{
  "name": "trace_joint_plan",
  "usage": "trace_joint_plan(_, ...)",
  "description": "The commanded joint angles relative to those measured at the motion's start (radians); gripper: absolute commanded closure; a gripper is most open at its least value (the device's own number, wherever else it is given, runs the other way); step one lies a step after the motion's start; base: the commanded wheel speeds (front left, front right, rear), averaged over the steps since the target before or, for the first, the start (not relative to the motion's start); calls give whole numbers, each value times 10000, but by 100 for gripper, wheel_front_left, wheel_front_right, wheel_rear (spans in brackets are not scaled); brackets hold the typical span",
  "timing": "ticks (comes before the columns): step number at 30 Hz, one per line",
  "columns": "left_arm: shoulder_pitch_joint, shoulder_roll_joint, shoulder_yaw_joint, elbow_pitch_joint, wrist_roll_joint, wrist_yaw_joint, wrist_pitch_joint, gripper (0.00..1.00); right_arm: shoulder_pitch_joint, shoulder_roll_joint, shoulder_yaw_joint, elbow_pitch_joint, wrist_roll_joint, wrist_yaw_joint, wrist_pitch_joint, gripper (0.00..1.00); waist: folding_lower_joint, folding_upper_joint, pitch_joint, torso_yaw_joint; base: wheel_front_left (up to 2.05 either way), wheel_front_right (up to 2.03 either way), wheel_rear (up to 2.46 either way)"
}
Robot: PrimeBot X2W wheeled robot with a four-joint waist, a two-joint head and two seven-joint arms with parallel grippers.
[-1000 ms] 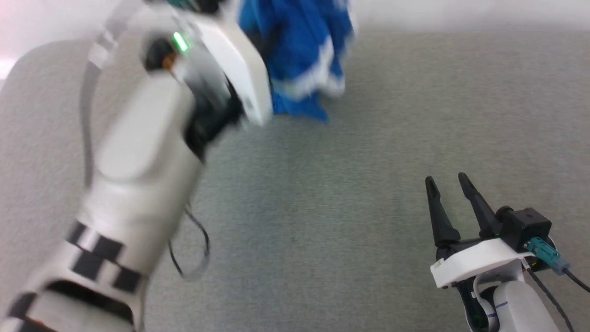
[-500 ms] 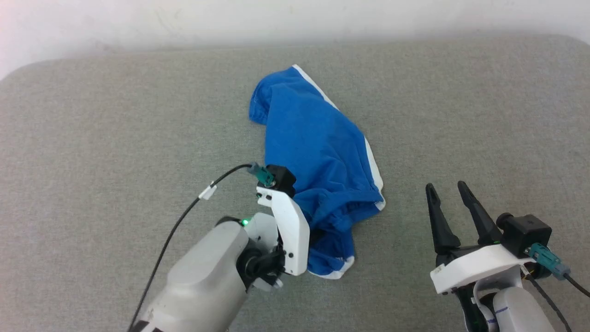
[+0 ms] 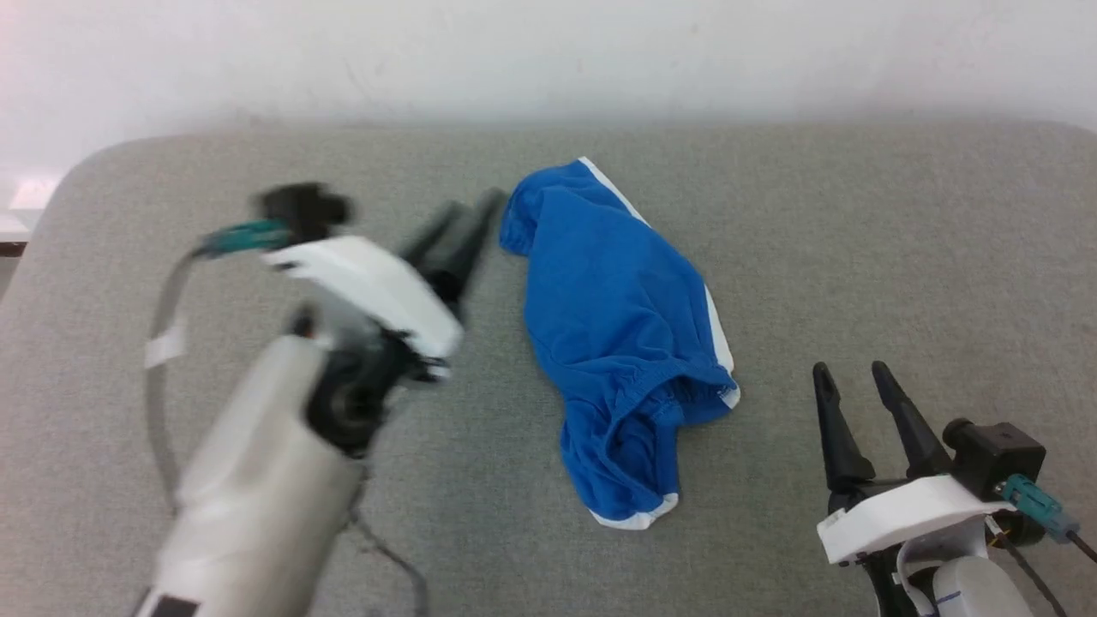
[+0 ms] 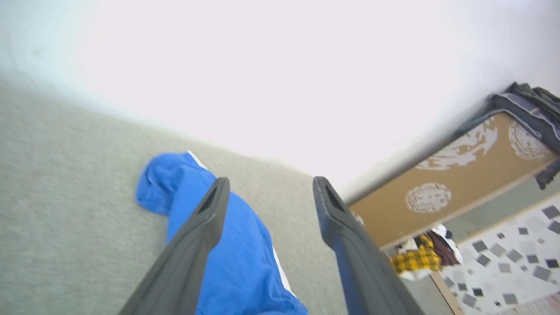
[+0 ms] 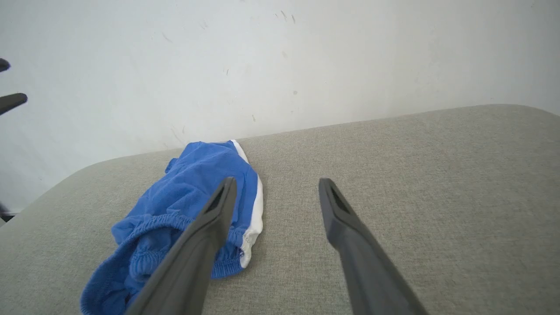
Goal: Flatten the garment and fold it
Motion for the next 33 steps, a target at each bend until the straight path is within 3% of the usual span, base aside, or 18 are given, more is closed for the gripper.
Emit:
trace_joint_plan(1,384,301,243,-148,340,98,-667,0,90,-4,-57,-54,79,-11,-46,0,1,0,-105,81,0,0,0)
trace_joint_plan(6,1341,1043,1012,-468,1894,607,-3810,0,133,-4,-51,-106,17,-11,-47,0,1,0,-136,117,0,0,0)
trace_joint_plan(10,2145,1327,1516,-1025,3768,1096,-4311,0,214,-4,-10,-31,-20,-11,-37,0,1,0,-117,181,0,0,0)
trace_joint_plan(14,3425,725,2785,-2414,5693,1327,-4322,0,247,-4,-32,360,200,-11,570,0,1,0,-109,205,0,0,0)
trace_joint_plan(23,5276,-867,4159,-3504,7501,630,-4325,0,-728,-4,-235,513,108,-11,2890,0,1,0,-37,409,0,0,0)
trace_joint_plan(33,5031,-1389,4680,-3524,8152,-81,-4326,0,-2576,-4,504,1097,-1855,-11,8171,0,1,0,527,853,0,0,0)
